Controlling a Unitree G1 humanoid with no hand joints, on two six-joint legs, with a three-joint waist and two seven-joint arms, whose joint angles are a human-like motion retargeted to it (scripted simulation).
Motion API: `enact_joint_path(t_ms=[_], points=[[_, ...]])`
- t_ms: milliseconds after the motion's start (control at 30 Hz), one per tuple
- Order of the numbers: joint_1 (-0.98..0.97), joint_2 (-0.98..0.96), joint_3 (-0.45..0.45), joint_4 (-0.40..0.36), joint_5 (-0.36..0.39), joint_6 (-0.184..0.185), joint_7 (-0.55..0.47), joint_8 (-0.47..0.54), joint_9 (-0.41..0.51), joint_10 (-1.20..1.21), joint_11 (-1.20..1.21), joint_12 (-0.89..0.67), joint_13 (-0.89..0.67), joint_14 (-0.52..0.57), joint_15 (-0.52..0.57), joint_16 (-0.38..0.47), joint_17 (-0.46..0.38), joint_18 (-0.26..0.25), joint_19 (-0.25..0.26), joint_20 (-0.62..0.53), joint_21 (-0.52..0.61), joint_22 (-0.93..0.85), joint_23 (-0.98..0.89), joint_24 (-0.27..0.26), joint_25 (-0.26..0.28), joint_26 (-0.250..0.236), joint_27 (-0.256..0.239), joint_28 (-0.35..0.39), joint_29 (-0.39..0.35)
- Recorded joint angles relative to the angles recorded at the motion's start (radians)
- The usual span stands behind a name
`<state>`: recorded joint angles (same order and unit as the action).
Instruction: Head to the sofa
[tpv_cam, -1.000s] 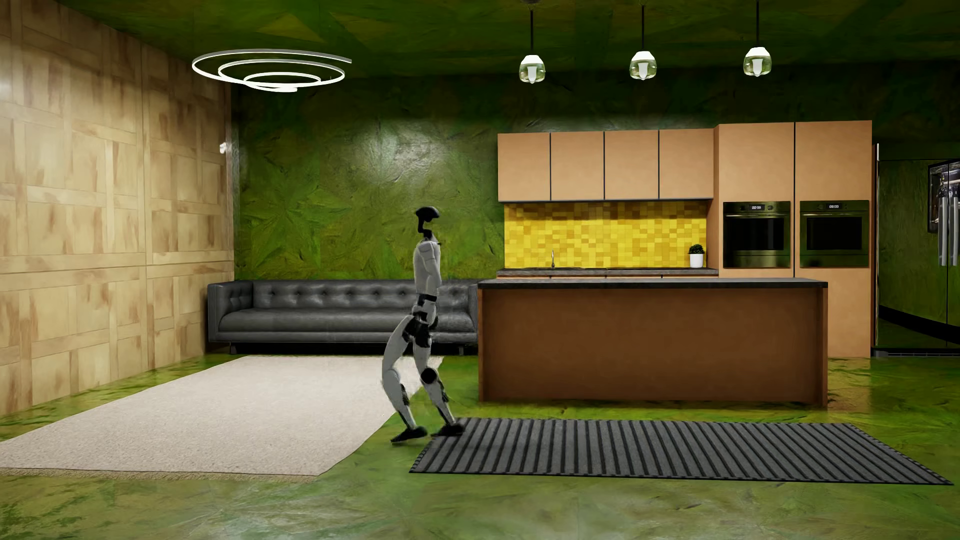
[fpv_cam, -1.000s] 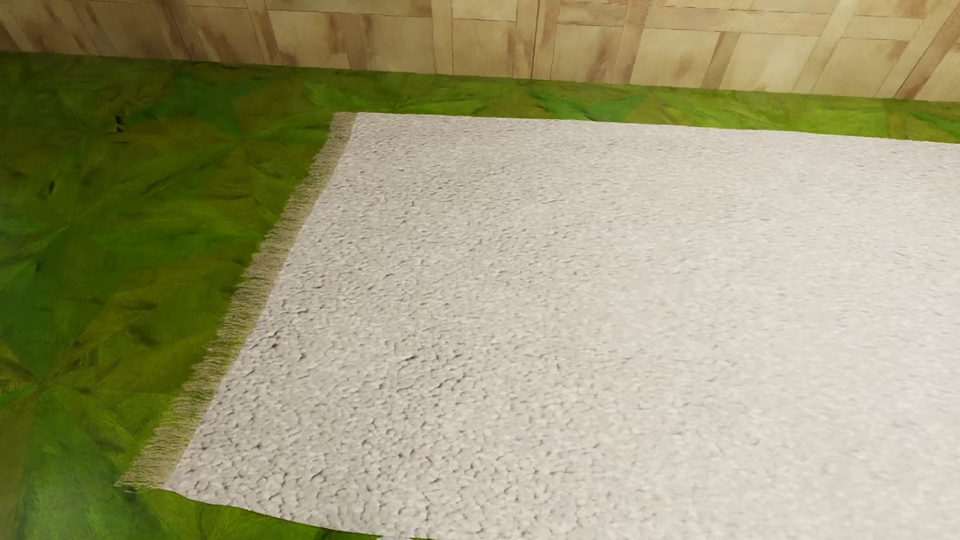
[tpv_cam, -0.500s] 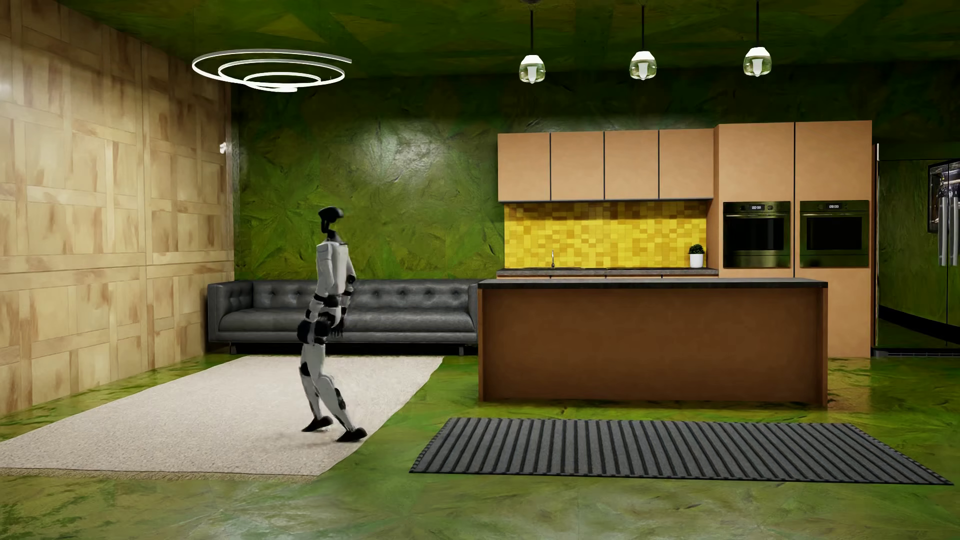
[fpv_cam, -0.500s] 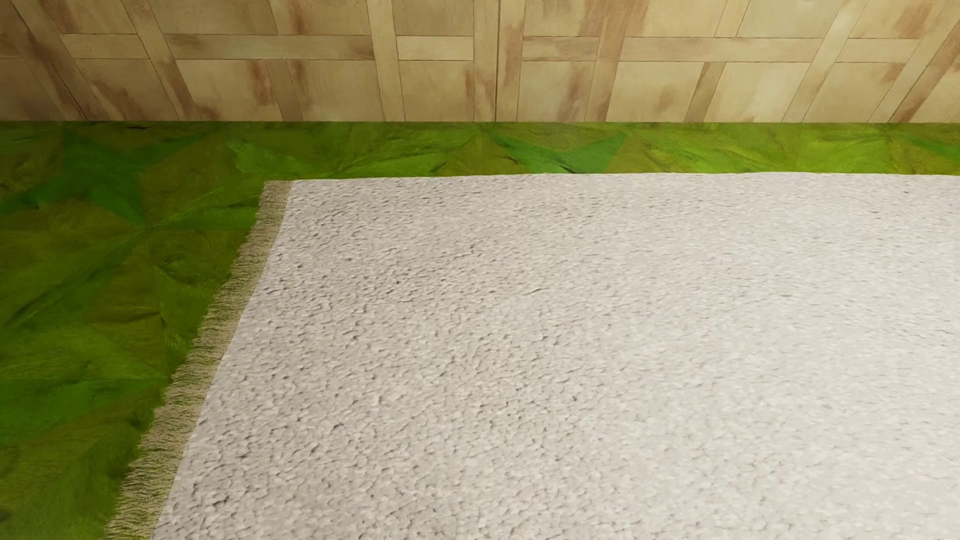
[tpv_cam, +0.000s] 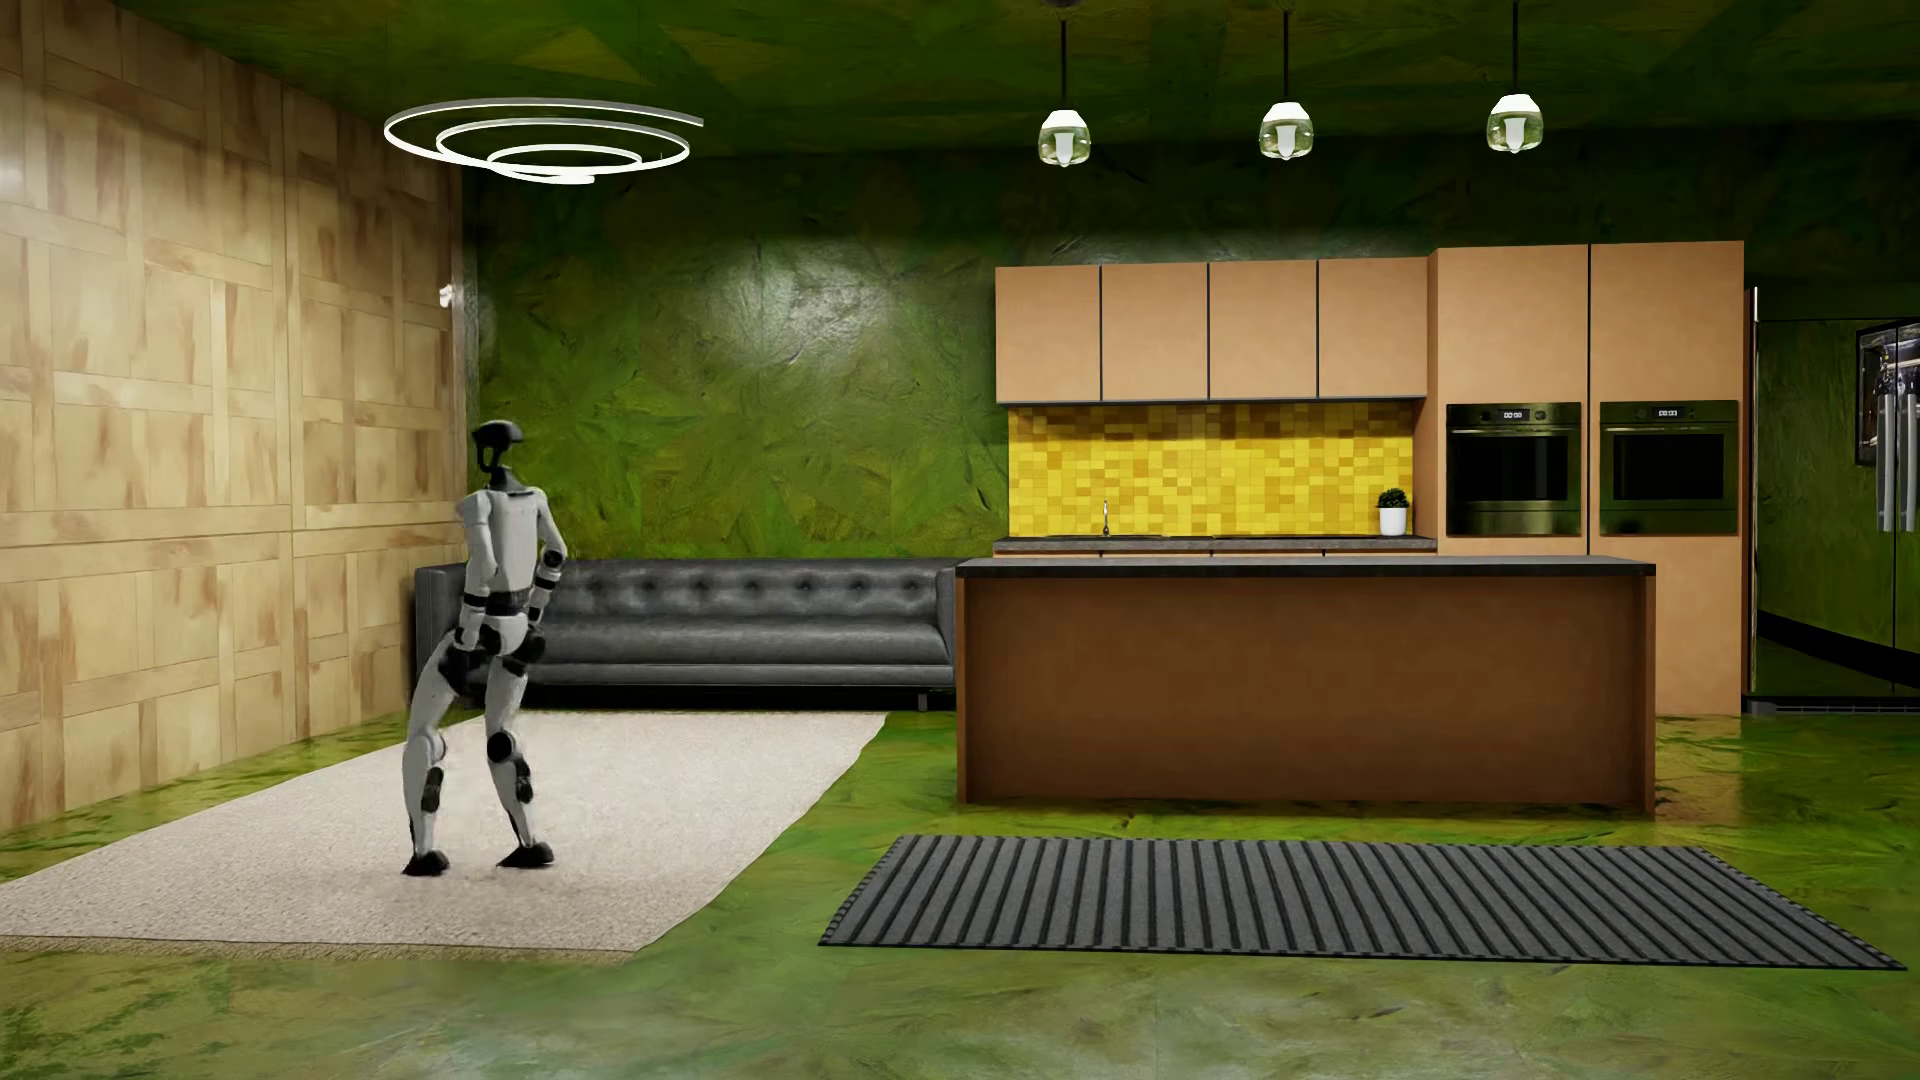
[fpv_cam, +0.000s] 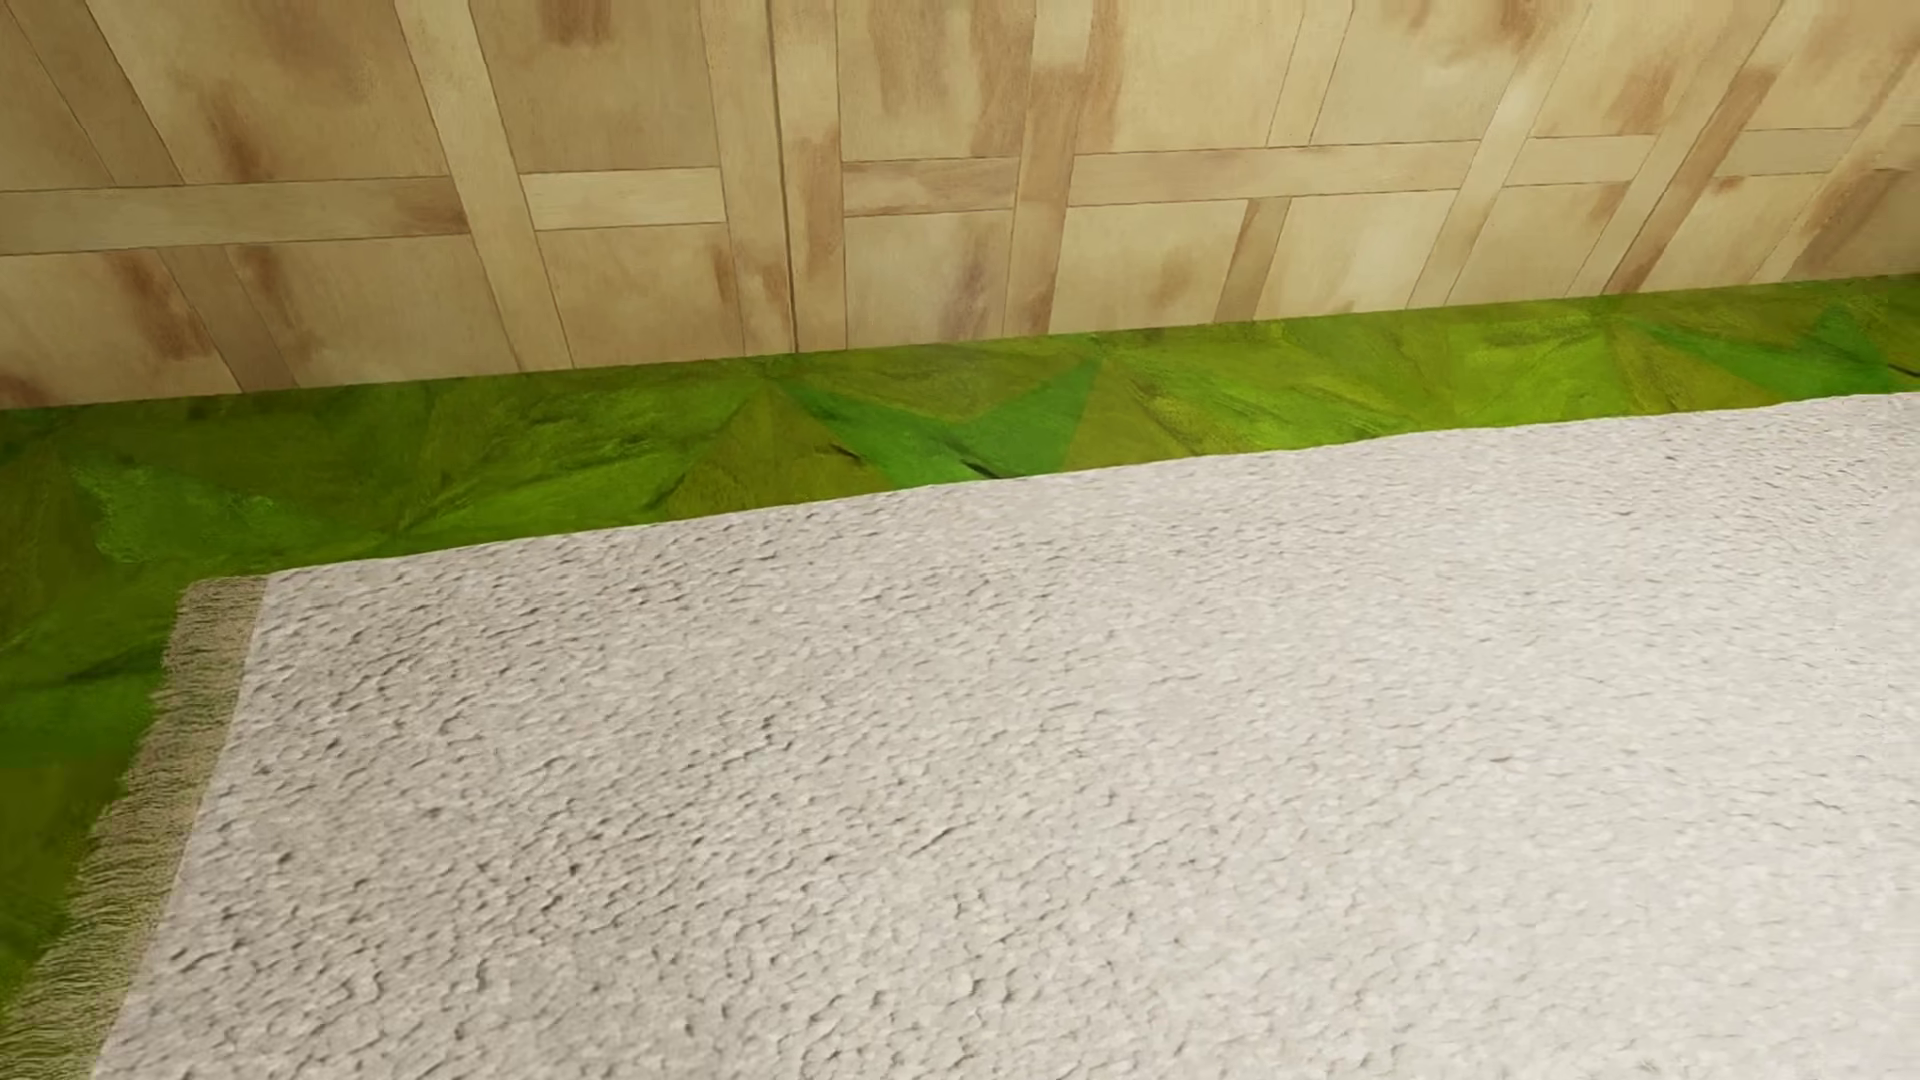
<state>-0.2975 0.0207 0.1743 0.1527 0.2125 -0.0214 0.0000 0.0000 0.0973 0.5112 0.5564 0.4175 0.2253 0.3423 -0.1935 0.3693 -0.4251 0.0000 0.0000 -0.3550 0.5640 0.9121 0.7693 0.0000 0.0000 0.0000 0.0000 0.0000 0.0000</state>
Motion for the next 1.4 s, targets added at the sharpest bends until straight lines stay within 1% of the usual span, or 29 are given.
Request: enact_joint_path(t_ms=[33,67,100,133,200,233,367,433,500,533,600,633,667,700,733,800,867,900,933,1033,1100,1133,1167,1200,1233,1267,1300,1333,1400], points=[[-0.017,0.049,0.02,0.027,-0.001,0.006,0.0,0.0,-0.005,0.032,0.018,0.026,-0.012,0.072,-0.07,-0.002,-0.016,0.0,0.0,-0.007,-0.022,0.002,-0.027,0.0,0.0,0.0,0.0,0.0,0.0],[0.01,0.108,0.043,0.037,-0.001,0.006,0.0,0.0,0.009,0.122,0.058,0.049,-0.018,-0.051,-0.105,-0.002,-0.027,0.0,0.0,0.004,-0.03,-0.002,-0.05,0.0,0.0,0.0,0.0,0.0,0.0],[0.029,0.089,0.067,0.011,-0.019,-0.015,0.0,0.0,0.009,0.158,0.141,0.035,-0.024,-0.205,-0.061,0.001,-0.021,0.0,0.0,-0.025,-0.046,0.02,-0.055,0.0,0.0,0.0,0.0,0.0,0.0],[0.06,0.038,0.093,0.015,-0.037,-0.035,0.0,0.0,0.015,0.197,0.254,0.009,-0.036,-0.312,0.064,0.002,0.016,0.0,0.0,-0.036,-0.086,0.044,-0.032,0.0,0.0,0.0,0.0,0.0,0.0],[0.142,-0.07,0.059,0.048,-0.076,-0.071,0.0,0.0,0.037,0.18,0.354,-0.056,-0.068,-0.408,0.331,0.037,0.051,0.0,0.0,-0.039,0.004,0.069,-0.023,0.0,0.0,0.0,0.0,0.0,0.0],[0.181,-0.144,0.025,0.078,-0.096,-0.075,0.0,0.0,0.033,0.16,0.375,-0.067,-0.054,-0.435,0.362,0.043,0.059,0.0,0.0,0.002,0.017,0.05,-0.044,0.0,0.0,0.0,0.0,0.0,0.0],[0.376,-0.385,-0.092,0.134,-0.187,-0.038,0.0,0.0,0.014,0.116,0.256,-0.07,0.038,-0.563,0.293,0.043,0.074,0.0,0.0,0.025,0.116,-0.073,0.038,0.0,0.0,0.0,0.0,0.0,0.0],[0.483,-0.48,-0.148,0.112,-0.215,-0.015,0.0,0.0,0.001,0.077,0.107,-0.086,0.096,-0.606,0.247,0.033,0.063,0.0,0.0,0.018,0.122,-0.126,0.083,0.0,0.0,0.0,0.0,0.0,0.0],[0.564,-0.554,-0.207,0.073,-0.24,-0.003,0.0,0.0,-0.007,0.047,0.011,-0.12,0.143,-0.657,0.101,0.04,0.044,0.0,0.0,0.019,0.165,-0.165,0.141,0.0,0.0,0.0,0.0,0.0,0.0],[0.585,-0.586,-0.254,0.071,-0.26,0.009,0.0,0.0,0.0,0.055,0.004,-0.152,0.163,-0.681,0.103,0.047,0.034,0.0,0.0,-0.009,0.195,-0.18,0.172,0.0,0.0,0.0,0.0,0.0,0.0],[0.647,-0.679,-0.331,0.097,-0.265,0.047,0.0,0.0,0.025,0.075,0.138,-0.198,0.196,-0.651,0.39,0.061,0.024,0.0,0.0,-0.018,0.219,-0.197,0.227,0.0,0.0,0.0,0.0,0.0,0.0],[0.672,-0.698,-0.347,0.111,-0.24,0.069,0.0,0.0,0.03,0.089,0.2,-0.194,0.187,-0.577,0.423,0.061,0.027,0.0,0.0,0.006,0.248,-0.195,0.268,0.0,0.0,0.0,0.0,0.0,0.0],[0.648,-0.671,-0.362,0.134,-0.206,0.085,0.0,0.0,0.018,0.16,0.219,-0.175,0.187,-0.471,0.374,0.059,0.027,0.0,0.0,0.019,0.277,-0.18,0.283,0.0,0.0,0.0,0.0,0.0,0.0],[0.572,-0.635,-0.347,0.128,-0.182,0.089,0.0,0.0,-0.001,0.253,0.233,-0.16,0.199,-0.373,0.306,0.055,0.031,0.0,0.0,0.007,0.262,-0.153,0.281,0.0,0.0,0.0,0.0,0.0,0.0],[0.484,-0.587,-0.291,0.104,-0.15,0.094,0.0,0.0,-0.007,0.393,0.232,-0.154,0.211,-0.364,0.24,0.05,0.032,0.0,0.0,-0.003,0.232,-0.127,0.251,0.0,0.0,0.0,0.0,0.0,0.0],[0.327,-0.392,-0.166,0.069,-0.055,0.11,0.0,0.0,0.034,0.686,0.15,-0.12,0.158,-0.464,0.16,0.042,0.028,0.0,0.0,-0.029,0.258,-0.111,0.199,0.0,0.0,0.0,0.0,0.0,0.0],[0.117,-0.168,-0.07,0.006,-0.005,0.103,0.0,0.0,0.05,0.777,0.023,-0.066,0.079,-0.598,0.049,0.038,0.022,0.0,0.0,-0.077,0.196,-0.087,0.109,0.0,0.0,0.0,0.0,0.0,0.0],[-0.003,-0.085,-0.018,-0.01,0.007,0.102,0.0,0.0,0.043,0.734,-0.025,-0.044,0.041,-0.616,-0.007,0.042,0.019,0.0,0.0,-0.113,0.131,-0.07,0.055,0.0,0.0,0.0,0.0,0.0,0.0],[-0.059,0.023,0.04,-0.041,-0.023,0.092,0.0,0.0,0.049,0.614,-0.063,-0.012,0.01,-0.618,-0.064,0.039,0.011,0.0,0.0,-0.124,0.073,-0.056,-0.003,0.0,0.0,0.0,0.0,0.0,0.0],[-0.184,0.242,0.152,-0.036,-0.063,0.095,0.0,0.0,0.013,0.123,-0.141,0.061,-0.113,-0.524,-0.214,0.032,-0.01,0.0,0.0,-0.154,-0.097,-0.021,-0.159,0.0,0.0,0.0,0.0,0.0,0.0],[-0.229,0.339,0.198,-0.019,-0.089,0.105,0.0,0.0,-0.021,-0.04,-0.147,0.098,-0.17,-0.551,-0.241,0.035,-0.032,0.0,0.0,-0.16,-0.158,-0.015,-0.242,0.0,0.0,0.0,0.0,0.0,0.0],[-0.246,0.377,0.245,-0.016,-0.145,0.095,0.0,0.0,-0.021,0.011,-0.125,0.11,-0.179,-0.541,-0.207,0.035,-0.032,0.0,0.0,-0.158,-0.185,-0.009,-0.26,0.0,0.0,0.0,0.0,0.0,0.0],[-0.291,0.39,0.264,-0.029,-0.199,0.073,0.0,0.0,-0.022,0.15,-0.065,0.107,-0.173,-0.466,-0.129,0.034,-0.023,0.0,0.0,-0.173,-0.203,0.017,-0.262,0.0,0.0,0.0,0.0,0.0,0.0],[-0.303,0.379,0.256,-0.074,-0.258,0.033,0.0,0.0,-0.009,0.281,0.053,0.085,-0.148,-0.453,0.012,0.031,0.007,0.0,0.0,-0.195,-0.205,0.07,-0.227,0.0,0.0,0.0,0.0,0.0,0.0],[-0.252,0.32,0.227,-0.101,-0.278,0.027,0.0,0.0,0.001,0.347,0.242,0.05,-0.12,-0.502,0.172,0.022,0.016,0.0,0.0,-0.197,-0.198,0.101,-0.189,0.0,0.0,0.0,0.0,0.0,0.0],[-0.201,0.191,0.189,-0.117,-0.25,0.04,0.0,0.0,-0.007,0.365,0.509,0.041,-0.107,-0.563,0.288,0.005,0.011,0.0,0.0,-0.172,-0.143,0.075,-0.149,0.0,0.0,0.0,0.0,0.0,0.0],[-0.106,0.082,0.113,-0.158,-0.252,0.031,0.0,0.0,0.006,0.327,0.722,0.026,-0.102,-0.579,0.277,-0.004,0.018,0.0,0.0,-0.156,-0.08,0.03,-0.095,0.0,0.0,0.0,0.0,0.0,0.0],[-0.009,-0.009,0.029,-0.172,-0.217,0.051,0.0,0.0,0.017,0.274,0.826,0.001,-0.082,-0.572,0.257,-0.012,0.025,0.0,0.0,-0.136,-0.021,-0.021,-0.035,0.0,0.0,0.0,0.0,0.0,0.0],[0.181,-0.212,-0.11,-0.176,-0.164,0.106,0.0,0.0,0.02,0.152,0.797,-0.058,0.039,-0.571,0.284,-0.031,0.025,0.0,0.0,-0.095,-0.032,-0.16,-0.009,0.0,0.0,0.0,0.0,0.0,0.0]])
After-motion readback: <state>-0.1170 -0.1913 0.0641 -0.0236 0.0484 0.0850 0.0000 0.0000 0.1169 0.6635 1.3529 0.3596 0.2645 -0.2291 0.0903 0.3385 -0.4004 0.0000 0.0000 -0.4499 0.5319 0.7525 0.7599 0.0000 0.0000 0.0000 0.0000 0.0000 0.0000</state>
